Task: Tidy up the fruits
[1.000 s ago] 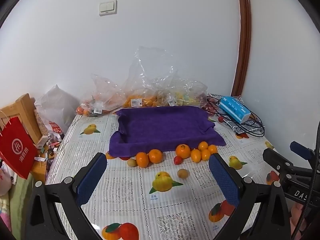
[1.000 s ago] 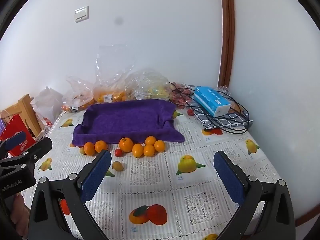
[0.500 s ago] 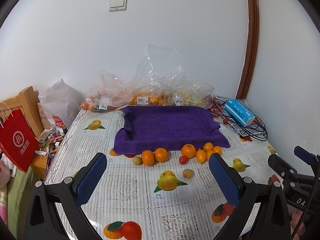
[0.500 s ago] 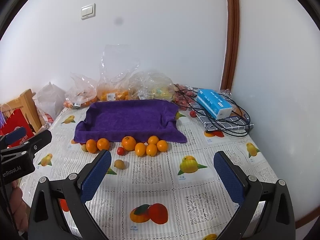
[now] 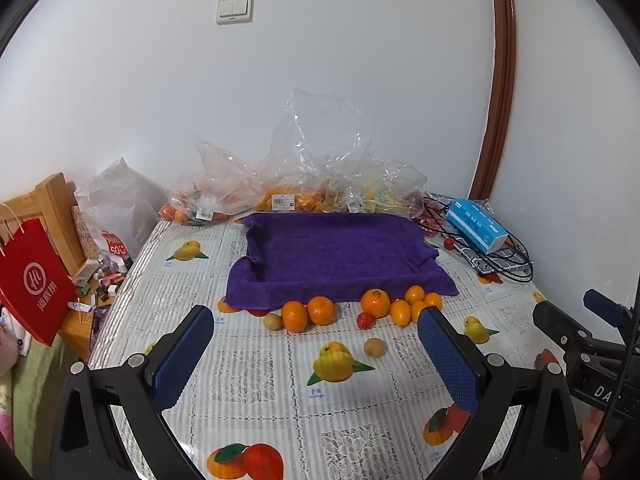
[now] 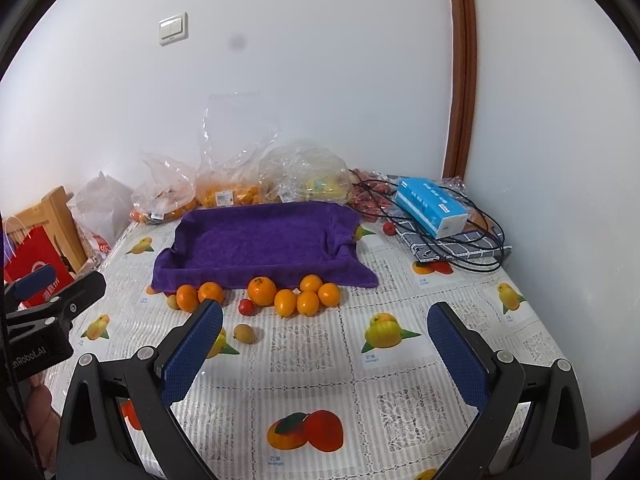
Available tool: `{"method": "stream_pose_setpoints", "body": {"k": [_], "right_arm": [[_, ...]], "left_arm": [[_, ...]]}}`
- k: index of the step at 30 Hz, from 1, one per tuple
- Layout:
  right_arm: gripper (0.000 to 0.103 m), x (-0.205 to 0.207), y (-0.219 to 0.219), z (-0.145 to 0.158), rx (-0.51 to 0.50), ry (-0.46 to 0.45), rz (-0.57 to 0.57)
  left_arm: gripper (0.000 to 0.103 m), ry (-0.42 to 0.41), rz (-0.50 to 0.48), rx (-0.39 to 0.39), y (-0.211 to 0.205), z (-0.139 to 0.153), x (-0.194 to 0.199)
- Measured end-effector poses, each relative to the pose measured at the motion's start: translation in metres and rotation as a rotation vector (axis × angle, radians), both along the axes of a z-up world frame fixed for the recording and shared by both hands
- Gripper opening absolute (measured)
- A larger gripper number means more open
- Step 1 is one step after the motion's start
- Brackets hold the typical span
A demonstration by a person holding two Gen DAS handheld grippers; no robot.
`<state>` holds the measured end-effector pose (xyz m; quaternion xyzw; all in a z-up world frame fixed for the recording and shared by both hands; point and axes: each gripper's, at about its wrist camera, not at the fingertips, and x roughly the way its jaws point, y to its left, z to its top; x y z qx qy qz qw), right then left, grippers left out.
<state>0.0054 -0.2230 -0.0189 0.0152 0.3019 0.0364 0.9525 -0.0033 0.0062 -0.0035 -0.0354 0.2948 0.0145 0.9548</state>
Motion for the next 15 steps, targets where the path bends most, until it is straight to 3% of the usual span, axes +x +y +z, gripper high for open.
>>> {"method": "stream_pose_setpoints", "body": {"k": [15], "right_arm": [[0.102,0.0003,0.0080,-0.0006,-0.027,0.002,0.009]], "left_arm": [[0.103,-0.005,0.000,-0.008,0.0062,0.0000,-0.0001]]}}
